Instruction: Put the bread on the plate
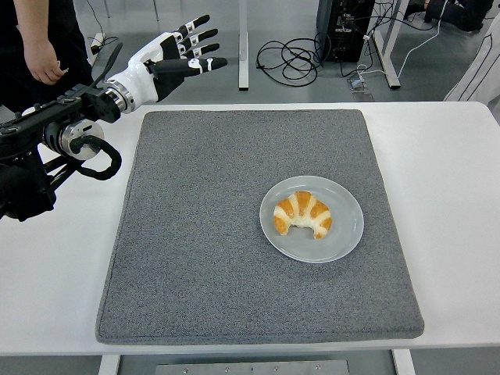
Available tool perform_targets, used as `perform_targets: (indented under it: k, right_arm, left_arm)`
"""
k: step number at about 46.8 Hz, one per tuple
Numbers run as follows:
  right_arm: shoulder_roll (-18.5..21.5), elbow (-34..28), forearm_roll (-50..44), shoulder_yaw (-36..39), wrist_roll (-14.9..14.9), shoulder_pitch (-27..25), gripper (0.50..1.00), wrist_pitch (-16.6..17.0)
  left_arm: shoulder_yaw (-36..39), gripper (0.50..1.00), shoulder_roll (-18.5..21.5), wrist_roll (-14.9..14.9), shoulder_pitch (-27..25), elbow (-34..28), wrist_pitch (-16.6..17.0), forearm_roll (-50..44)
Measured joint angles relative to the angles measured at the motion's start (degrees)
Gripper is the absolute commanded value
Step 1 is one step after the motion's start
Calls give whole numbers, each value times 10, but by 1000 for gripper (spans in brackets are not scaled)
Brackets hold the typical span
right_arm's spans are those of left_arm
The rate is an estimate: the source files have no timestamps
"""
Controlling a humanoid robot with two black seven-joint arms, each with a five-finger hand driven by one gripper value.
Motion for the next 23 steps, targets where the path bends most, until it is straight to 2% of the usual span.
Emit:
perform_targets:
  k: [10, 23]
  right_arm:
    - [0, 0, 0, 0, 0, 0, 1000, 0]
    - [0, 0, 0, 0, 0, 0, 1000, 0]
  left_arm:
    - [-78, 968, 2, 5, 64, 1, -16, -1]
    - [-88, 968, -9, 0, 114, 9, -18, 2]
